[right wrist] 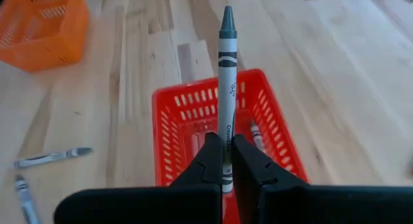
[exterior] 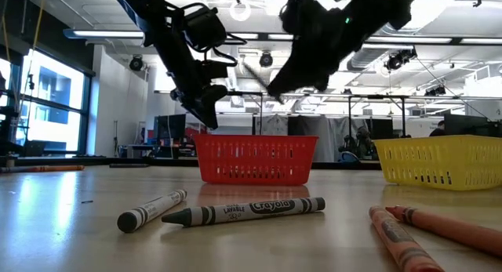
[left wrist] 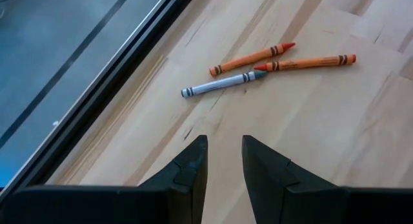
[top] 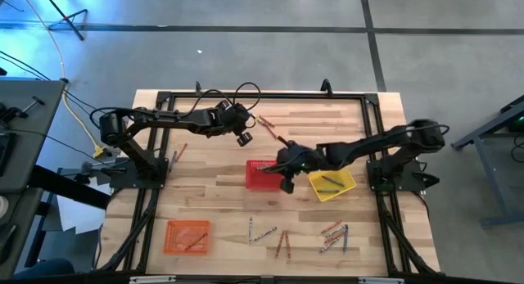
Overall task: Sort crayons
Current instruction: Put the gray crayon into the red bin, then put the orange crayon into the orange bin
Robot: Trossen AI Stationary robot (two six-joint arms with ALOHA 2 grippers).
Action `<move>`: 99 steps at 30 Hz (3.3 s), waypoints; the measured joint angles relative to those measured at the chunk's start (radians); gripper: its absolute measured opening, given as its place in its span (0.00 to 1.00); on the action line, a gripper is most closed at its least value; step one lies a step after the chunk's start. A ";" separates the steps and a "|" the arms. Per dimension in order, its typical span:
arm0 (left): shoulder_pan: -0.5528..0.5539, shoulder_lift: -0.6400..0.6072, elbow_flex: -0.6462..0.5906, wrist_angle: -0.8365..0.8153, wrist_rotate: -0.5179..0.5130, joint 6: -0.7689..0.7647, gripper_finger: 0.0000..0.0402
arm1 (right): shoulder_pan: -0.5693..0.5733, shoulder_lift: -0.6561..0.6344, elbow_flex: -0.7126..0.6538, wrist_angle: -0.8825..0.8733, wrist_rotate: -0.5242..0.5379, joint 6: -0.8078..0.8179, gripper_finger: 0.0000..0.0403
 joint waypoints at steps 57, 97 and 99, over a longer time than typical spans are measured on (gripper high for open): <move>-0.003 0.000 0.000 -0.035 0.008 -0.076 0.21 | -0.117 0.015 0.082 -0.169 0.149 -0.177 0.27; 0.074 0.000 0.000 -0.153 -0.118 -0.059 0.21 | -0.407 0.262 0.079 0.061 0.017 -0.073 0.27; 0.074 0.000 0.000 -0.153 -0.118 -0.059 0.21 | -0.407 0.266 0.079 0.060 0.020 -0.044 0.27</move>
